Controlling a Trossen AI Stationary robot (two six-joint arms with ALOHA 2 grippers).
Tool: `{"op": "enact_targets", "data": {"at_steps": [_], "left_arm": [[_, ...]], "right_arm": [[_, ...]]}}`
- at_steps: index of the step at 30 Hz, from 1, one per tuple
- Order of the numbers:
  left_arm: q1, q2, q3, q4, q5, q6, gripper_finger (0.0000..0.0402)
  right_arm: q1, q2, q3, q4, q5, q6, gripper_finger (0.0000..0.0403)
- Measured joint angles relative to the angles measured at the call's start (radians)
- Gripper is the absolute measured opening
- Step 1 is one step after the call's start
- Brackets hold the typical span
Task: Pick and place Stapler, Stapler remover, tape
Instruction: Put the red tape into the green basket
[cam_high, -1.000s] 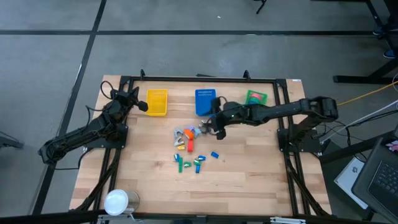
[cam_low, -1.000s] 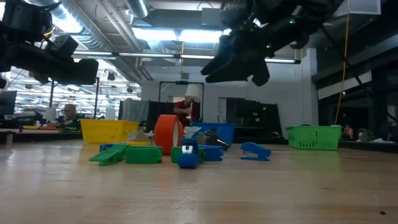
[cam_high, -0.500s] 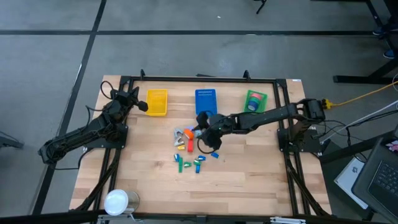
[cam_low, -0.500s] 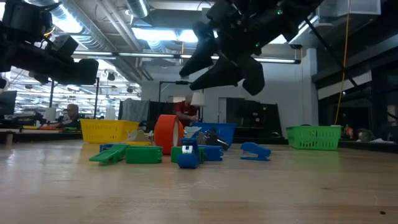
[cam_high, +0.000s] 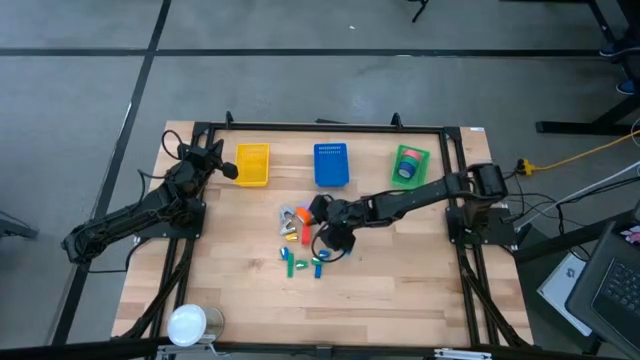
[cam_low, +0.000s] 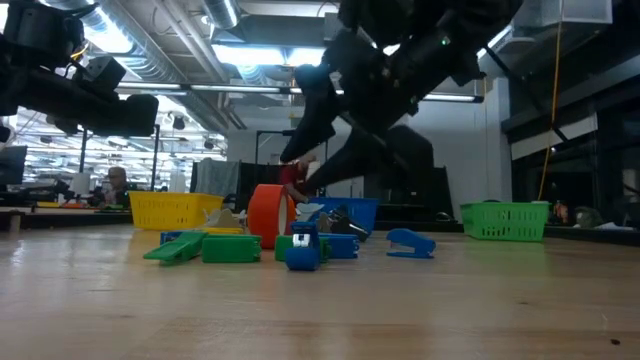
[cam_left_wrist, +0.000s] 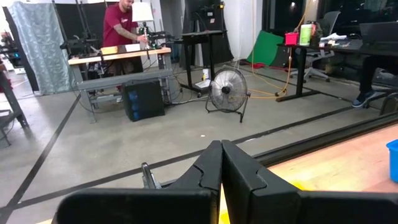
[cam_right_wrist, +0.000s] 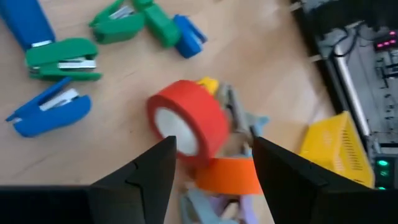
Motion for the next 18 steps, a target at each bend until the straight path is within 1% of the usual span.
{"op": "enact_targets", "data": {"at_steps": [10,18], "left_arm": [[0.0,0.0,0.0,0.0,0.0,0.0,0.0001],[0.0,0.0,0.0,0.0,0.0,0.0,0.0001]], "right_arm": [[0.0,0.078,0.0,0.116,0.001,0.0,0.0216],[0.0,0.081,-0.001,0.165,0.001,0.0,0.0216]]}}
